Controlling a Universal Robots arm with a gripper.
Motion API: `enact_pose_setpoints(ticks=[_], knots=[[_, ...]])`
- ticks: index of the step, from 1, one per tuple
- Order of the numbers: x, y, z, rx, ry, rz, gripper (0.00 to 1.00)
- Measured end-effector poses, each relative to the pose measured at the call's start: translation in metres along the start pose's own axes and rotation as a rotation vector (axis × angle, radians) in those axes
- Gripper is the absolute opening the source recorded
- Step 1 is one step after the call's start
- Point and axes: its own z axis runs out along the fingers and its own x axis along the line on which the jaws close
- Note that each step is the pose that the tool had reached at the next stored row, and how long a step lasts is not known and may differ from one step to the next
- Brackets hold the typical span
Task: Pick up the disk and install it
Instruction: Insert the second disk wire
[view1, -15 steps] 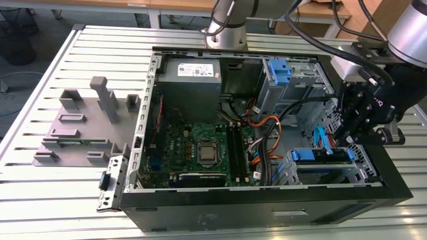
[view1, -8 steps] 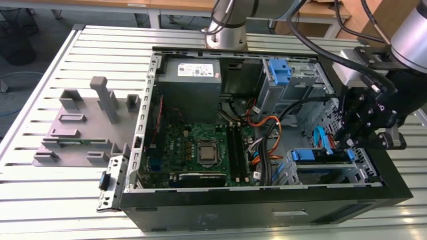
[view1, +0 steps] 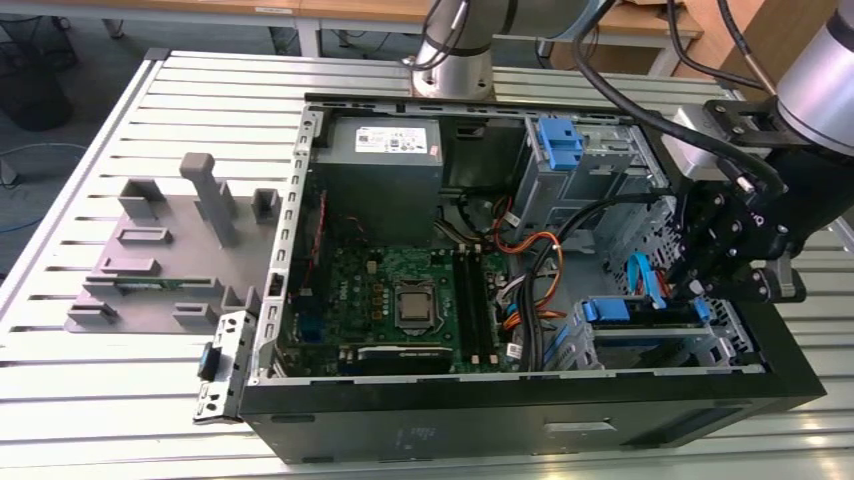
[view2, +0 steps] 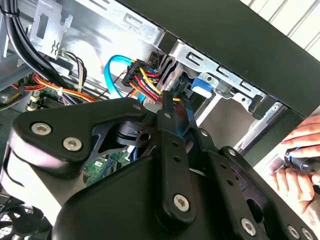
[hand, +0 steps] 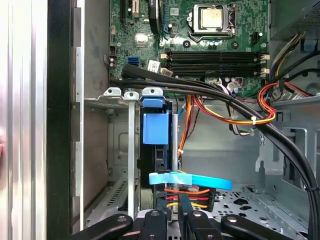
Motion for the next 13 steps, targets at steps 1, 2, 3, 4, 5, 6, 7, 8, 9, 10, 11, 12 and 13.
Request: enact_pose_setpoints(ticks=[1, 2, 3, 4, 5, 6, 7, 8, 9, 10, 11, 12, 13], knots=[[0.0000, 0.0000, 0.0000, 0.0000, 0.0001, 0.000, 0.24], [0.0000, 0.0000, 0.0005, 0.0000, -0.0003, 0.000, 0.24], [0.0000, 0.0000, 0.0012, 0.0000, -0.0006, 0.000, 0.24], [0.0000, 0.0000, 0.0020, 0.0000, -0.0006, 0.000, 0.24], [-0.0001, 0.0000, 0.0027, 0.0000, -0.0003, 0.000, 0.24], [-0.0001, 0.0000, 0.0029, 0.0000, -0.0001, 0.000, 0.24], [-0.0001, 0.0000, 0.0029, 0.0000, -0.0001, 0.000, 0.24], [0.0000, 0.0000, 0.0028, 0.0000, 0.0000, 0.000, 0.24], [-0.0001, 0.0000, 0.0030, 0.0000, -0.0002, 0.000, 0.24], [-0.0001, 0.0000, 0.0035, 0.0000, -0.0005, 0.000, 0.24], [-0.0001, 0.0000, 0.0040, 0.0000, -0.0003, 0.000, 0.24], [-0.0001, 0.0000, 0.0042, 0.0000, 0.0000, 0.000, 0.24], [-0.0001, 0.0000, 0.0042, 0.0000, 0.0000, 0.000, 0.24]])
